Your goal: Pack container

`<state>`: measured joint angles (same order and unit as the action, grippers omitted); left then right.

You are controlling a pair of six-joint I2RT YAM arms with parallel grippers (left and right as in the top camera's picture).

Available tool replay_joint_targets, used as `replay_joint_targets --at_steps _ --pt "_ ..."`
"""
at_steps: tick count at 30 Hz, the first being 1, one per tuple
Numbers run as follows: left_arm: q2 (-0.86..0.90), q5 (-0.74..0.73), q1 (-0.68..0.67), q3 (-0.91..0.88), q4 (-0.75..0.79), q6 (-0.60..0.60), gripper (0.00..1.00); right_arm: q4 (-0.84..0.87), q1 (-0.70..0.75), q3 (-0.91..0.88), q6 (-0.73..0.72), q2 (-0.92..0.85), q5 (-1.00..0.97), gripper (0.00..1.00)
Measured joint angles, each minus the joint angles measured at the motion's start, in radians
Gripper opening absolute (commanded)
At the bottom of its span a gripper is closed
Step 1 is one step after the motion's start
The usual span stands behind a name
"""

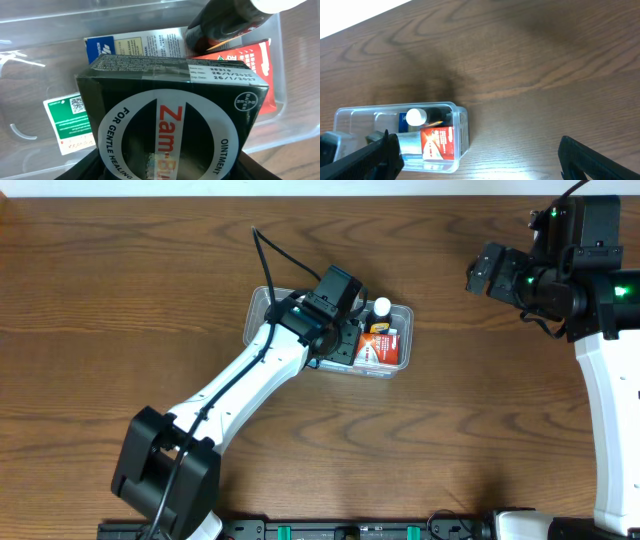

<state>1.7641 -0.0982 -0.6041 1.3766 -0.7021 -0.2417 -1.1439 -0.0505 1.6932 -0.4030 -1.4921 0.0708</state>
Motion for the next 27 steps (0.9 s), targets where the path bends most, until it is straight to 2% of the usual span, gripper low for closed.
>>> replay_joint_targets --at_steps 3,4,13,20,24,27 --pt "0.013 -0.006 0.000 0.000 0.000 -0.009 0.78 0.000 0.000 0.000 0.000 0.000 0.000 0.99" --pt "0.014 -0.008 0.000 0.000 0.000 -0.011 0.80 0.000 0.000 0.000 0.000 0.000 0.000 0.99" --pt "0.012 -0.016 0.019 0.001 -0.036 -0.021 0.83 0.000 0.000 0.000 0.000 0.000 0.000 0.99" --pt "-0.026 -0.019 0.069 0.099 -0.231 -0.021 0.82 0.000 0.000 0.000 0.000 0.000 0.000 0.99" --pt "-0.109 0.001 0.137 0.182 -0.336 -0.020 0.91 0.000 0.000 0.000 0.000 0.000 0.000 0.99" --pt "-0.214 0.026 0.200 0.213 -0.355 -0.004 0.98 0.000 0.000 0.000 0.000 0.000 0.000 0.99"
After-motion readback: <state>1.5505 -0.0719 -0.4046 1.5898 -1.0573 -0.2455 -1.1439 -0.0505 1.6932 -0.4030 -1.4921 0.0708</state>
